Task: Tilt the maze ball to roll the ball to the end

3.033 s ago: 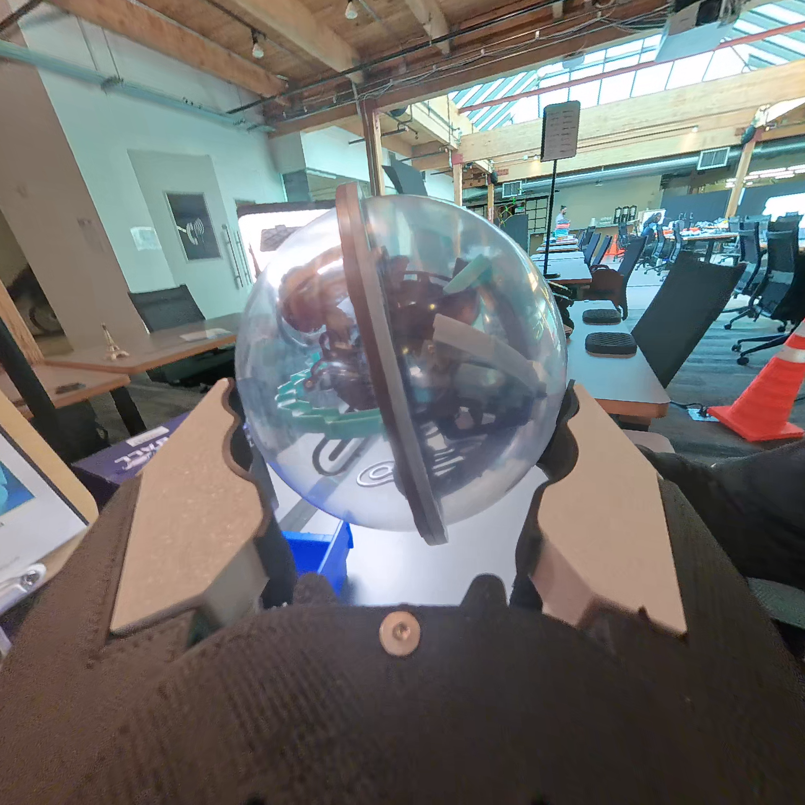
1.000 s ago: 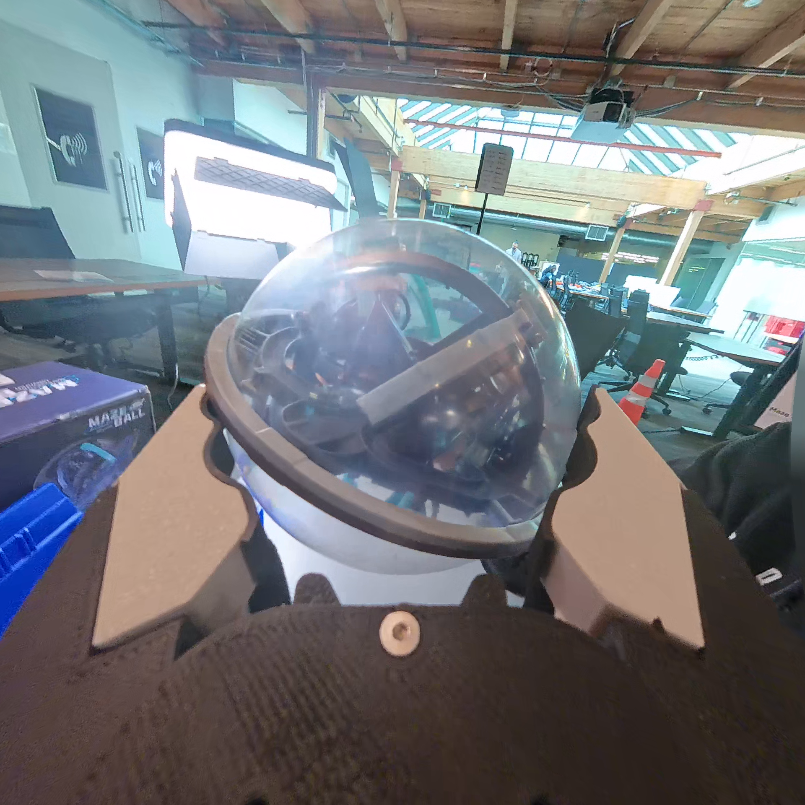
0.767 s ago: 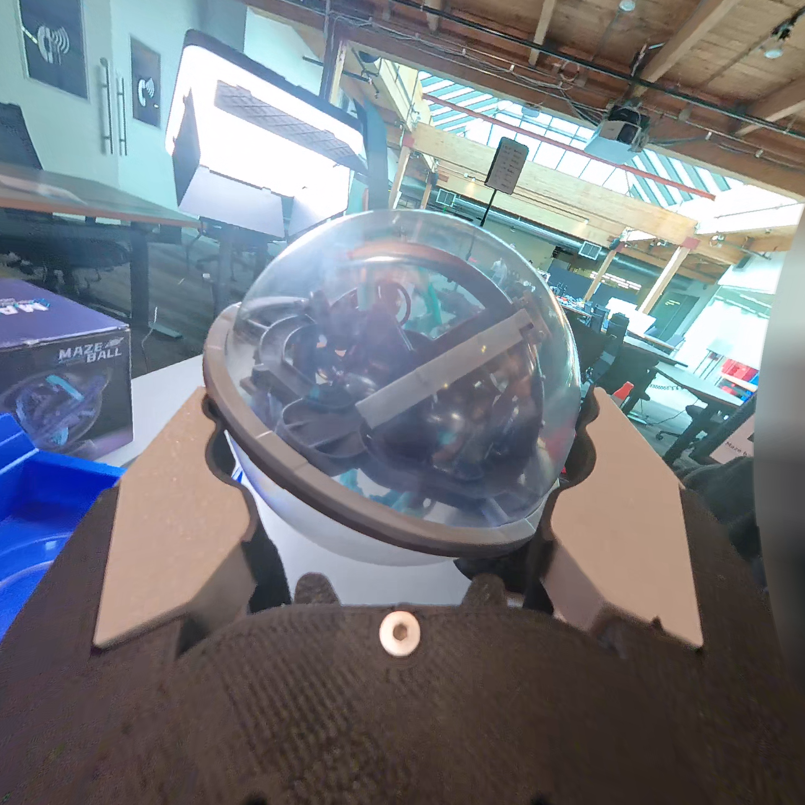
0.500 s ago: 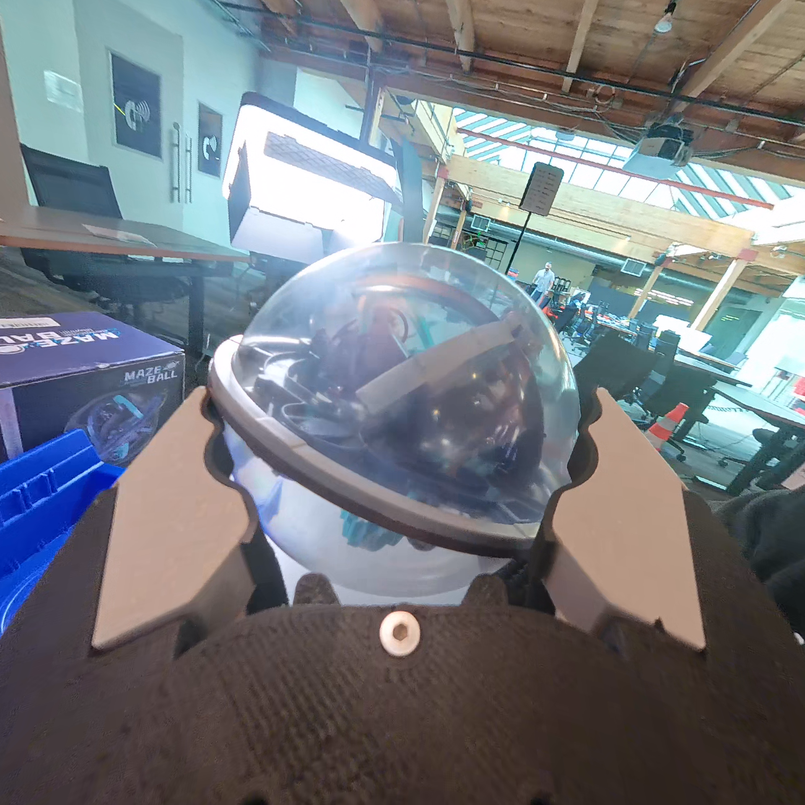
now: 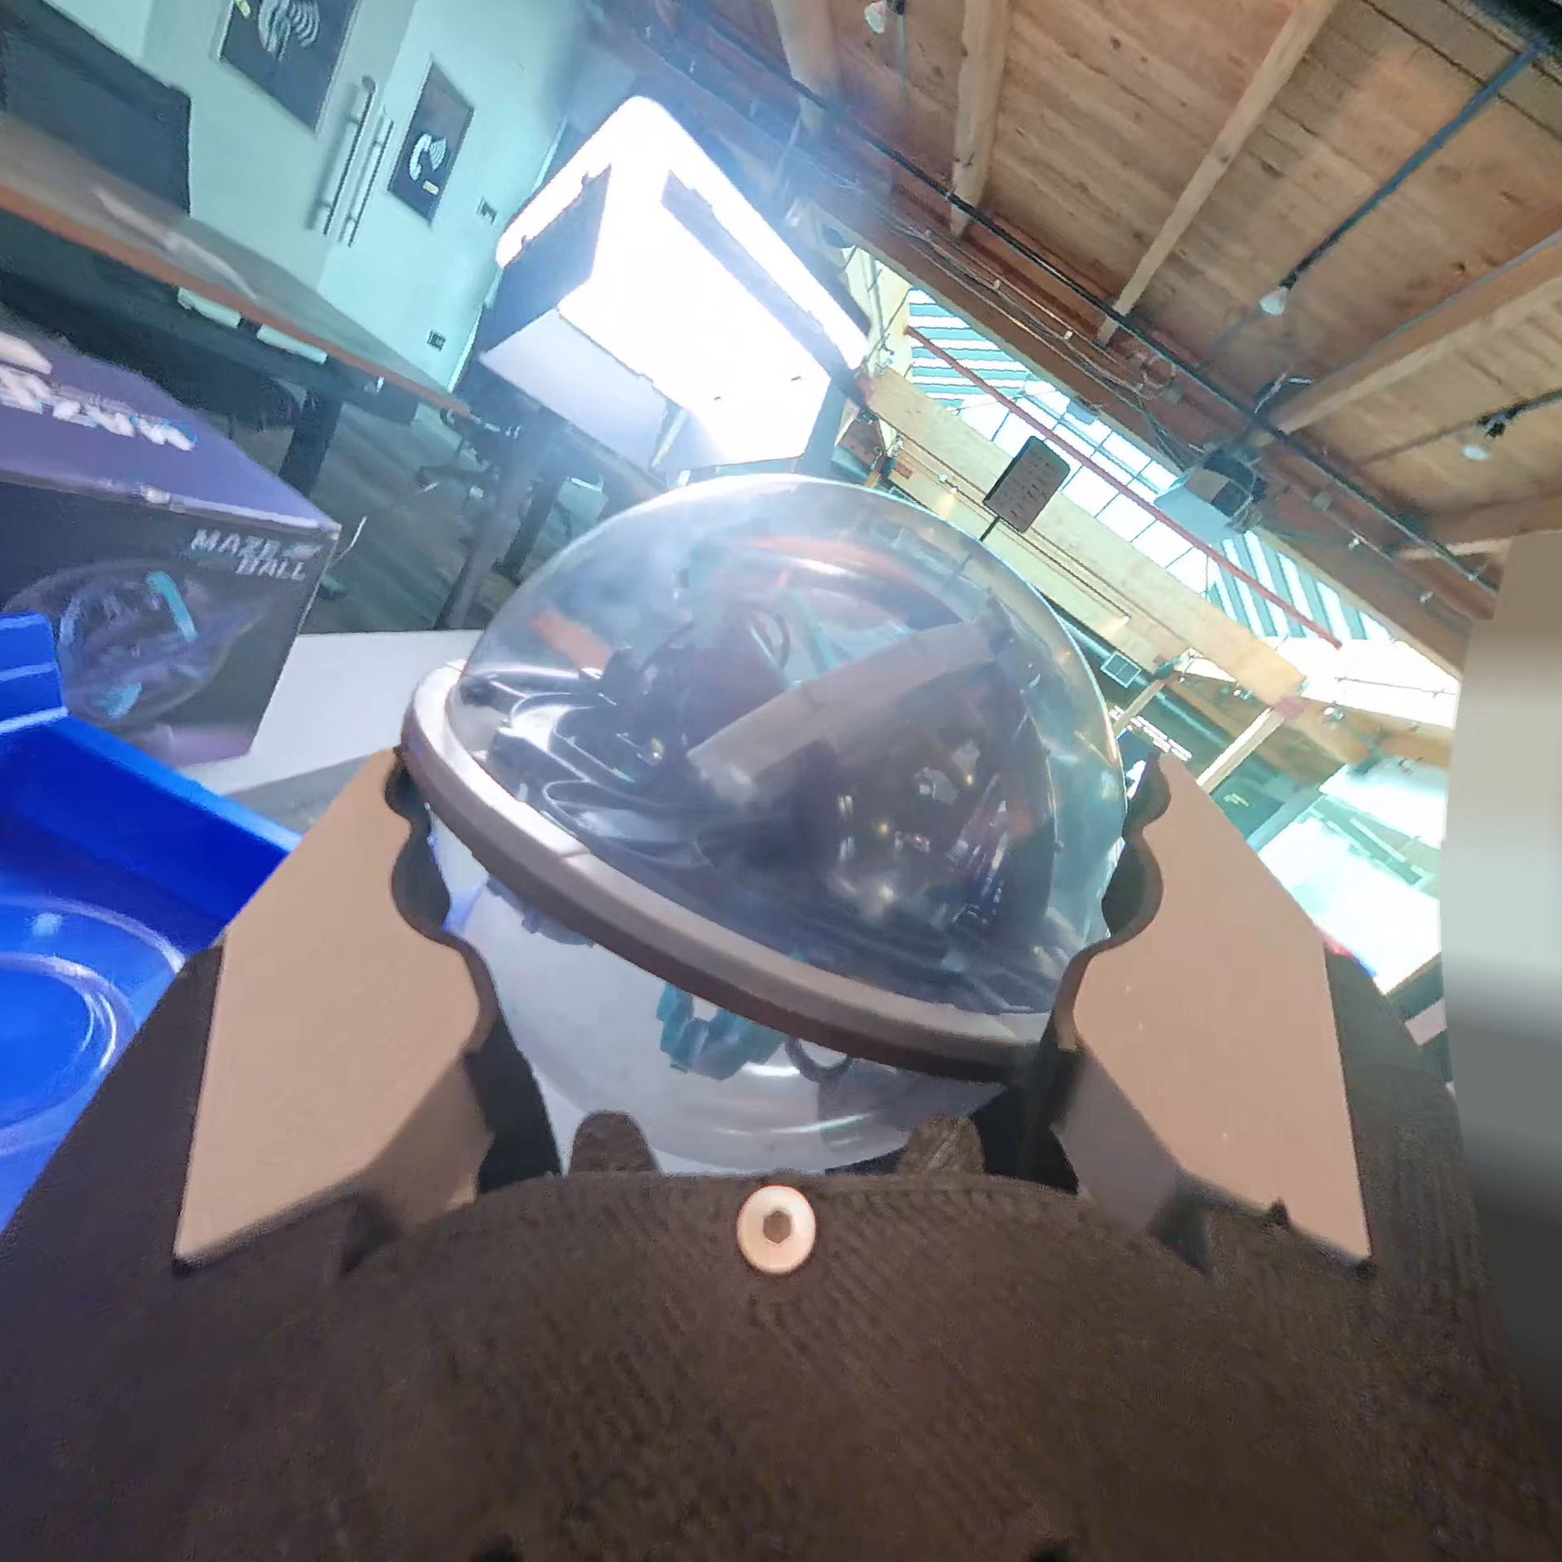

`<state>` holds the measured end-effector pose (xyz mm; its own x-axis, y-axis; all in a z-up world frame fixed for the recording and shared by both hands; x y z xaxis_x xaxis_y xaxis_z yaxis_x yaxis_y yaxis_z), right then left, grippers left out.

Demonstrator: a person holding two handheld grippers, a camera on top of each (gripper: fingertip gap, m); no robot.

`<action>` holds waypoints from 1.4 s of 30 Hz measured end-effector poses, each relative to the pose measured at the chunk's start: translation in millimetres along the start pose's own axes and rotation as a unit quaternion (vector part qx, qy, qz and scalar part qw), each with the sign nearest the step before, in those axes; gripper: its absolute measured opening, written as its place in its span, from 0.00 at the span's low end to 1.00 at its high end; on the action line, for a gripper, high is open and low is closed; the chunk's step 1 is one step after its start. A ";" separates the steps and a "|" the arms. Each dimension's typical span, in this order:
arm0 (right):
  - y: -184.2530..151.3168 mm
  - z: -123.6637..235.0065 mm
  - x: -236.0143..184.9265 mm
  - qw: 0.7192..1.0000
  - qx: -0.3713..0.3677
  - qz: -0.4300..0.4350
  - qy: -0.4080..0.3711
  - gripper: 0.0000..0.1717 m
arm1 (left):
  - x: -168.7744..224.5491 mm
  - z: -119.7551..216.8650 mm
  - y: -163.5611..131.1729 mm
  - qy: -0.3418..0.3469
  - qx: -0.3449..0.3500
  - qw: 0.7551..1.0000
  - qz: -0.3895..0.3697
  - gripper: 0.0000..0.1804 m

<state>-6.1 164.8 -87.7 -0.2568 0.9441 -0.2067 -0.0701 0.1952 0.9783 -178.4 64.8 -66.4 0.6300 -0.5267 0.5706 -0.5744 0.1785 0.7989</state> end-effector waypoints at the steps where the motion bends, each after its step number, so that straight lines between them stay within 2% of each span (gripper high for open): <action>1: -2.0 -0.8 2.2 1.000 -0.008 -0.015 0.001 0.86 | -3.4 0.0 -1.2 0.007 -0.004 1.000 0.014 0.87; 4: -7.3 -2.5 7.6 0.999 -0.010 -0.033 0.007 0.86 | -8.4 0.0 -3.6 0.022 -0.012 0.999 0.027 0.86; 10: -18.1 -7.7 13.4 0.998 0.032 -0.043 0.041 0.86 | 0.1 1.0 -0.6 0.060 -0.018 0.998 -0.007 0.87; 15: -30.6 -13.0 20.6 0.983 0.106 -0.116 0.093 0.86 | 13.2 -1.8 0.8 0.097 -0.018 0.992 -0.075 0.88; 16: -32.7 -13.8 20.0 0.983 0.115 -0.110 0.096 0.86 | 15.4 -2.1 1.3 0.097 -0.019 0.991 -0.086 0.88; 21: -31.3 -14.1 10.4 0.985 0.136 -0.055 0.091 0.86 | 24.7 1.7 6.1 0.039 -0.003 0.989 -0.146 0.88; 24: -25.7 -9.1 9.1 0.975 0.171 -0.080 0.116 0.86 | 31.2 5.6 9.2 -0.026 0.022 0.988 -0.153 0.87; 27: -23.2 -5.6 7.2 0.969 0.195 -0.082 0.128 0.85 | 36.2 5.5 8.3 -0.063 0.041 0.981 -0.177 0.87; 33: -20.4 -1.8 6.3 0.957 0.234 -0.106 0.138 0.85 | 38.1 -3.5 -3.4 -0.037 0.024 0.962 -0.271 0.88; 37: -21.0 -2.8 4.3 0.955 0.239 -0.107 0.139 0.85 | 33.5 -7.7 -7.2 -0.039 0.045 0.962 -0.267 0.88; 42: -15.0 -2.9 2.4 0.968 0.204 -0.091 0.119 0.85 | 25.3 -4.6 -8.2 -0.066 0.079 0.963 -0.250 0.87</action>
<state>-8.5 163.3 -102.9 -0.4940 0.8062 -0.3257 0.2384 0.4858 0.8409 -155.3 53.9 -57.7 0.7826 -0.6167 0.0856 -0.2964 -0.2480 0.9223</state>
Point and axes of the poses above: each gripper's, where its closed fingertips meet, z back along the fingers, y out of its top, x = y × z across the jaws, the point moved 10 cm from there along z, back along the fingers, and after that the axes turned 2 degrees about x, right-handed, at the moved point
